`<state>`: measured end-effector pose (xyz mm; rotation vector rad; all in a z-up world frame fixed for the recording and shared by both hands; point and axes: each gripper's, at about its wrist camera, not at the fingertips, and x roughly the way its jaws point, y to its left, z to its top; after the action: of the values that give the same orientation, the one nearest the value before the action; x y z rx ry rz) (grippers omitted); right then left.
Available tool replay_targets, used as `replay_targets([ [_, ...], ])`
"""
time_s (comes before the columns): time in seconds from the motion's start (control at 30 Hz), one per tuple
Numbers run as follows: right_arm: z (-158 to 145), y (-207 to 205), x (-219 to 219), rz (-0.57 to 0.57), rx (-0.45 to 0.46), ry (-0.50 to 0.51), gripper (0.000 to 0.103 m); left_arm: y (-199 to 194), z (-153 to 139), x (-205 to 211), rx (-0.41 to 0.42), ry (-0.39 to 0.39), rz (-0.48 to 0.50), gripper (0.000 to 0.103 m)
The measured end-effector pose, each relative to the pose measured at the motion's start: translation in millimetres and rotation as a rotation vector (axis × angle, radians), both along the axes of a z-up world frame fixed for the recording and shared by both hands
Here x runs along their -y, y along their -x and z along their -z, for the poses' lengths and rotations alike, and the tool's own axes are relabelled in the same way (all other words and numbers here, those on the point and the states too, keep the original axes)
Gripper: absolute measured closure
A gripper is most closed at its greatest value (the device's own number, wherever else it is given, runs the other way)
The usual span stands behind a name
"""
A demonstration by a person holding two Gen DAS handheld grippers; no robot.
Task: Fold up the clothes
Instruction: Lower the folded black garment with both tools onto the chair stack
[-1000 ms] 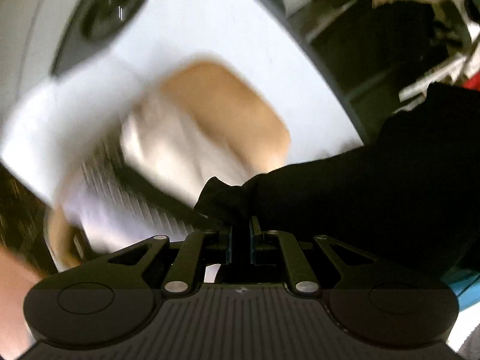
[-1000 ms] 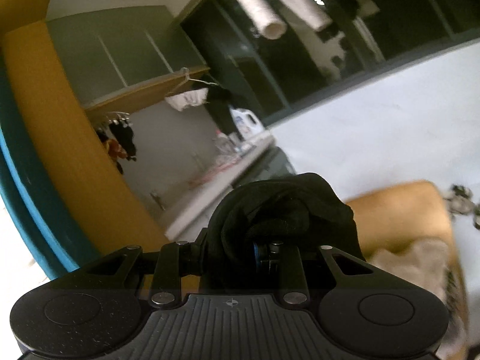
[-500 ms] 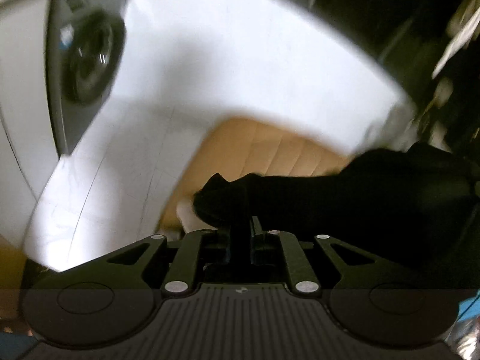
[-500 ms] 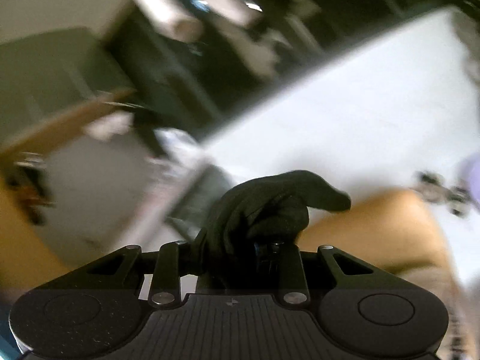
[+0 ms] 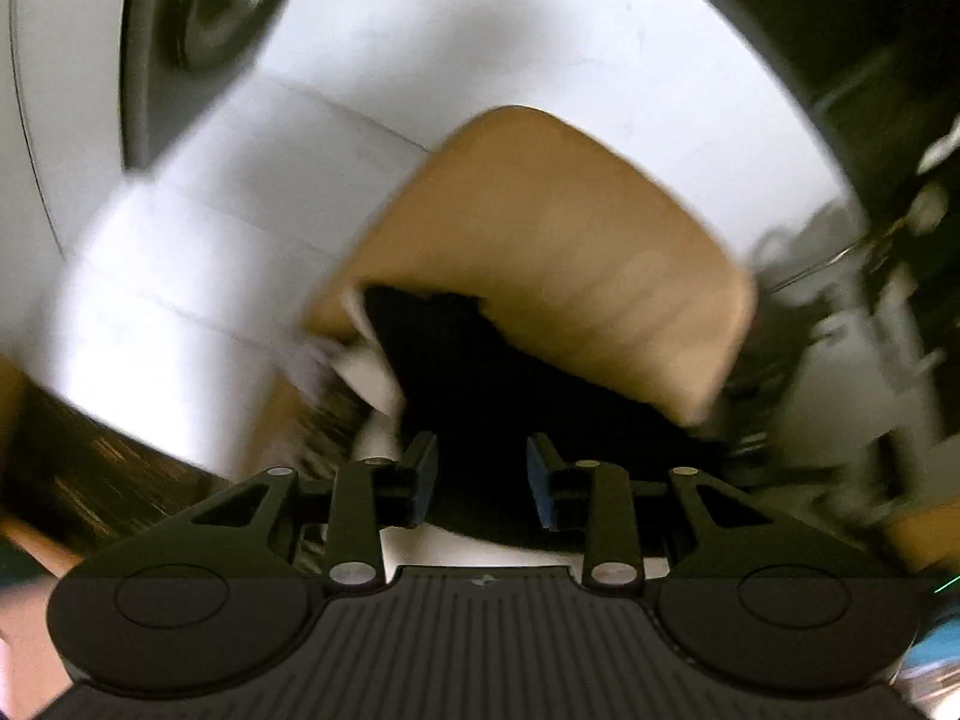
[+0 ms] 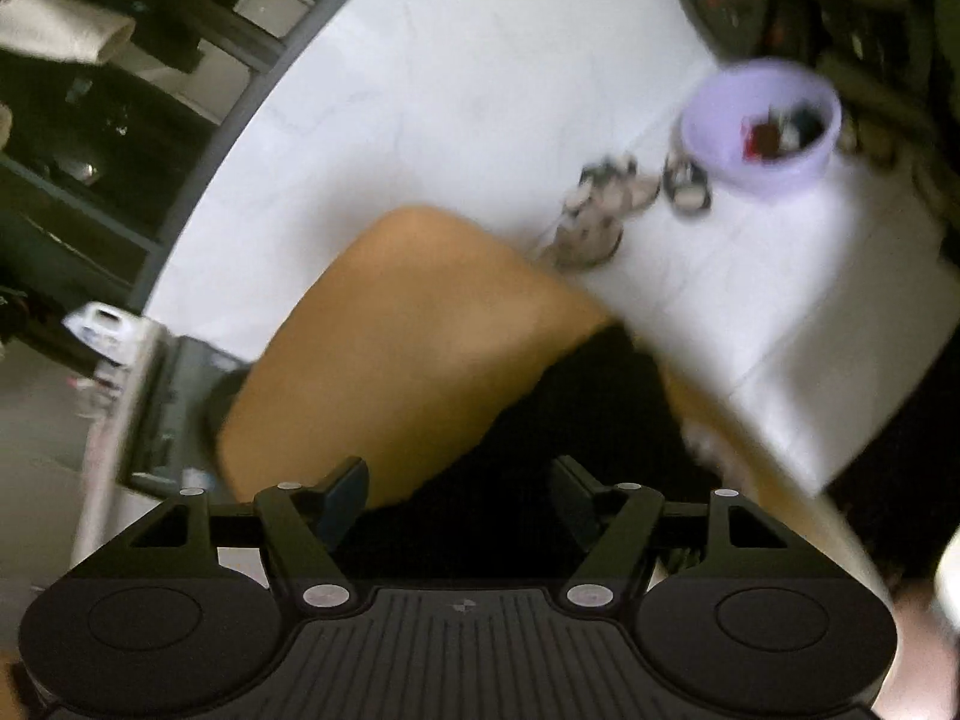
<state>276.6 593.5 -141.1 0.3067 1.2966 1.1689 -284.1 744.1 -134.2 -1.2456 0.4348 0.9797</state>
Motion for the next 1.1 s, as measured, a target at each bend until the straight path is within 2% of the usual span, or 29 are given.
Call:
replay_targets([
  [0.1, 2, 18, 24, 0.001, -0.107, -0.028, 0.039, 1, 8, 0, 0.168, 0.093, -0.019, 0.066],
  [0.13, 5, 20, 29, -0.009, -0.134, -0.029, 0.039, -3, 16, 0, 0.191, 0.123, -0.025, 0.065],
  [0.23, 17, 26, 26, -0.03, -0.194, -0.013, 0.037, -18, 37, -7, 0.128, 0.176, -0.029, 0.065],
  [0.3, 30, 24, 22, -0.003, -0.229, 0.033, 0.037, -21, 49, -10, 0.103, 0.205, -0.051, 0.065],
  [0.33, 36, 24, 23, 0.011, -0.25, 0.051, 0.036, -20, 52, -12, 0.12, 0.206, -0.067, 0.065],
  [0.43, 51, 22, 23, 0.041, -0.279, 0.058, 0.036, -19, 58, -20, 0.151, 0.16, -0.092, 0.064],
  [0.53, 65, 16, 22, 0.09, -0.316, 0.06, 0.036, -28, 58, -25, 0.081, 0.187, -0.046, 0.064],
  [0.6, 73, 12, 24, 0.137, -0.344, 0.054, 0.036, -30, 58, -22, 0.067, 0.184, -0.032, 0.061],
  [0.7, 81, 4, 25, 0.183, -0.333, 0.036, 0.036, -32, 56, -21, 0.057, 0.165, -0.02, 0.06],
  [0.77, 86, 1, 22, 0.201, -0.33, 0.052, 0.037, -29, 55, -19, 0.064, 0.193, -0.048, 0.06],
  [0.83, 90, 3, 21, 0.203, -0.353, 0.073, 0.037, -26, 49, -14, 0.061, 0.187, -0.058, 0.054],
  [0.9, 87, 8, 22, 0.183, -0.375, 0.072, 0.037, -23, 42, -10, 0.058, 0.182, -0.067, 0.037],
  [1.03, 87, 20, 28, 0.148, -0.397, 0.075, 0.029, -18, 42, -10, 0.02, 0.145, -0.053, 0.036],
  [1.1, 93, 21, 31, 0.173, -0.408, 0.082, 0.03, -17, 48, -14, 0.03, 0.141, -0.075, 0.036],
])
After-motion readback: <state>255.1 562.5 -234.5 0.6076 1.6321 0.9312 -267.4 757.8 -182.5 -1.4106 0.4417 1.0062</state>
